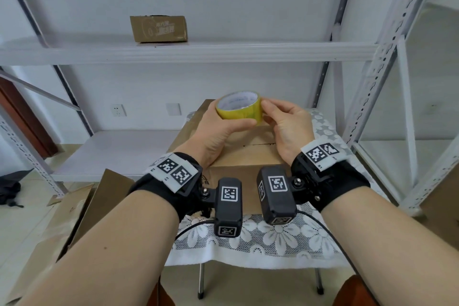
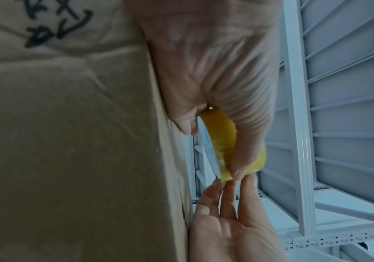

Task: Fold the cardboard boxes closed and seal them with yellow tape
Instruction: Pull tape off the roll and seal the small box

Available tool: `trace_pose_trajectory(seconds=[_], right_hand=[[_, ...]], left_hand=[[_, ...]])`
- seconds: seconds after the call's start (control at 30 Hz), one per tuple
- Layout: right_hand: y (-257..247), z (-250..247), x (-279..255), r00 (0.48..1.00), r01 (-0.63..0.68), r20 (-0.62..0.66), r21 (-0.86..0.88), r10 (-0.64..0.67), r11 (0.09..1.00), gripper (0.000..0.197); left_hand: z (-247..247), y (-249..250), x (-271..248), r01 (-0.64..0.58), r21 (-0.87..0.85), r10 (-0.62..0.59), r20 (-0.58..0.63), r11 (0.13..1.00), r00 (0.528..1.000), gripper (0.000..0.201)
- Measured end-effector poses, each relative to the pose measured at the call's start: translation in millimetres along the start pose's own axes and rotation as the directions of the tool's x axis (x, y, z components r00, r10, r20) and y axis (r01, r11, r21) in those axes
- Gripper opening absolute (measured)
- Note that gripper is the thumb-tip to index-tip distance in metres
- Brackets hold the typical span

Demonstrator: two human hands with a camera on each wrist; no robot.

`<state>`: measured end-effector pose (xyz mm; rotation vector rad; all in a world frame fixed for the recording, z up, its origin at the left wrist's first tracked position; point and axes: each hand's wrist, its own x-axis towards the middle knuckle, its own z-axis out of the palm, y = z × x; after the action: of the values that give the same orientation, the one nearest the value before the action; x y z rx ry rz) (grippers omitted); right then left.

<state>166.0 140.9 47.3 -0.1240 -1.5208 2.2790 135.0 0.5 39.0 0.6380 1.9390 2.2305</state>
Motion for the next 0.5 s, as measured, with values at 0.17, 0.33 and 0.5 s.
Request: trace_pose_trajectory(seconds=[0.17,0.33,0.5], right_hand=[[0.4,-1.5,-3.2,0.999,0.043,0.013,-0.102,-0.042,0.994,0.015],[0.5,-0.7,-7.5,0.996,0.094,0.021,-0.170,-0.092,0.981,0.014],[-1.3,1.6,-11.1,0.991,0.130,-0.002,-0.231,-0.135,0.964,0.014]], left_hand=[[3.3,0.8,-0.8,-0.013,0.087,0.025,-0.127,0.996,0.992,0.080],[5.0,-2.7,-2.2,0.041,0.118,-0.008,-0.269,0.992,0.963,0.088],[4.3,-4.6,-1.9,0.053,0.152,-0.005,-0.300,0.987,0.954,0.088]])
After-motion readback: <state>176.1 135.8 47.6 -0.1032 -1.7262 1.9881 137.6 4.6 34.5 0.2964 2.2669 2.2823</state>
